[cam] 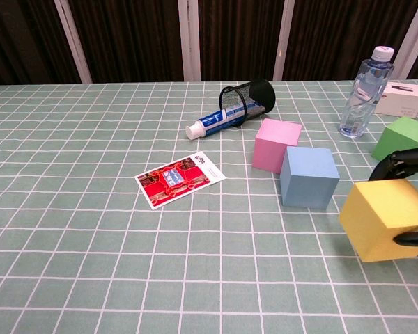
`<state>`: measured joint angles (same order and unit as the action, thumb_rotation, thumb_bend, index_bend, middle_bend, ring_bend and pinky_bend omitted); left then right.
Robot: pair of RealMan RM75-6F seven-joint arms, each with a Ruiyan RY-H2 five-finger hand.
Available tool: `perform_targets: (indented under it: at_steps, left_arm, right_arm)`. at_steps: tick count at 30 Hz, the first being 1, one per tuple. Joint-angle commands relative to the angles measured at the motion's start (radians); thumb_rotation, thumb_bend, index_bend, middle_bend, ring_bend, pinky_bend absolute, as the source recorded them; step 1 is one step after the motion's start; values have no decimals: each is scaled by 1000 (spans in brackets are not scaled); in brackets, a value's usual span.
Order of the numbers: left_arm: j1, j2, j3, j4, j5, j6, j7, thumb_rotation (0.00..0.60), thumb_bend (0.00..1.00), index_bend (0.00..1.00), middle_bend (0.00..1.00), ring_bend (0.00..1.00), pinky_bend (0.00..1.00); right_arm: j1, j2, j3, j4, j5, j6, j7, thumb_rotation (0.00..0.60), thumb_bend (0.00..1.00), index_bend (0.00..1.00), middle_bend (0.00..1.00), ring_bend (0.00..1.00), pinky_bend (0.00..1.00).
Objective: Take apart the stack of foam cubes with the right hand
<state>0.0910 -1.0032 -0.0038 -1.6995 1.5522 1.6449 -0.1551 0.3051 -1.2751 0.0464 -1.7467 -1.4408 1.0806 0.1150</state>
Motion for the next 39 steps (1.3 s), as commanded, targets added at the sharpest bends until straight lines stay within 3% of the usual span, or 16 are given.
perform_targets:
  at_steps: [1,6,10,14,21,25,30,39]
  left_arm:
    - [-1,0,1,-1,-1,-3,3,600,183,167,8,0,0]
    - [1,1,1,-3,-1,0,2,600,183,167,8,0,0]
    - [2,2,0,-1,-3,2,-5,600,183,167,8,0,0]
    - [4,3,1,0,-1,6,-9,600,183,167,9,0,0]
    - [3,5,0,1,-1,5,-15,600,183,167,8,0,0]
    - [5,4,0,2,-1,9,-16,600,183,167,8,0,0]
    - [7,3,0,2,1,13,-18,600,183,162,1,0,0]
    - [12,6,-3,13,1,25,-46,600,183,161,0,0,0]
  right_arm:
    - [17,34,-23,-4,-5,-33,-34,600,100,182,242,133,7]
    - [30,84,-38,-29,-19,-51,-40,600,99,39,70,36,0]
    - [27,127,-26,-64,-9,-27,-44,600,100,24,57,28,0]
    - [-13,154,28,-91,20,100,-26,600,99,24,57,38,0]
    - [-82,173,85,-39,72,260,-6,600,97,24,57,52,0]
    - [-141,174,64,22,28,348,49,600,97,24,57,52,0]
    - [-217,159,8,82,-68,468,31,600,97,24,57,47,0]
    - [-271,152,-28,111,-112,526,-75,600,97,25,37,22,0]
